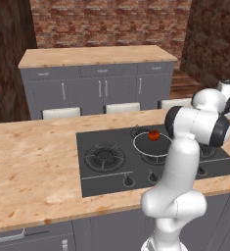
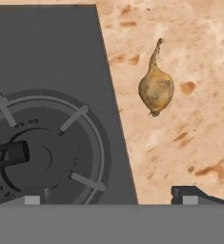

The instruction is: Place the pan on the front center burner on the stove. Then place the tomato and the onion in the pan and turn on the front center burner.

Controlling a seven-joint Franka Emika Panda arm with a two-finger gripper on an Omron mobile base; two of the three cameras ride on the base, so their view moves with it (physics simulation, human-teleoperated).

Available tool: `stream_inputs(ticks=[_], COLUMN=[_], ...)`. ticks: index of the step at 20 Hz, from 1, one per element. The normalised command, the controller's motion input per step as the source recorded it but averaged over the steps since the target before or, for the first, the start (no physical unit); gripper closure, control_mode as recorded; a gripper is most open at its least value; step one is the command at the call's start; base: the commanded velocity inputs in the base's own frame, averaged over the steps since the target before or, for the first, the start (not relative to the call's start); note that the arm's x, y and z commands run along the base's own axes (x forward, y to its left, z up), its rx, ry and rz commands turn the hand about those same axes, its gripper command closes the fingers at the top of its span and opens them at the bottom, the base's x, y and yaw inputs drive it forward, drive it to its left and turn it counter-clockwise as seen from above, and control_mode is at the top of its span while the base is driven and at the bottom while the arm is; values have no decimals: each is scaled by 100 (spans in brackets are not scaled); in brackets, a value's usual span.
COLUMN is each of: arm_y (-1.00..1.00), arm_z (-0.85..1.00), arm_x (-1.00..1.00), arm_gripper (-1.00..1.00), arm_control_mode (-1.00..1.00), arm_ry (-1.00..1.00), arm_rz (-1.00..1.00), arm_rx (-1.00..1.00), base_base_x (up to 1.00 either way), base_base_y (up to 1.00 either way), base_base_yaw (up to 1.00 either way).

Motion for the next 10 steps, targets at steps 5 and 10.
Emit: stream_inputs(ticks=[5,10], arm_y=[-51,-50], arm_z=[0,0], arm_x=[18,20], arm_gripper=[-100,-100], arm_control_mode=[-100,-100], arm_ry=[-4,-1], arm_rz=[0,0], arm_rx=[0,0], base_base_x=[0,0], base_base_y=[0,0], base_base_yaw=[0,0])
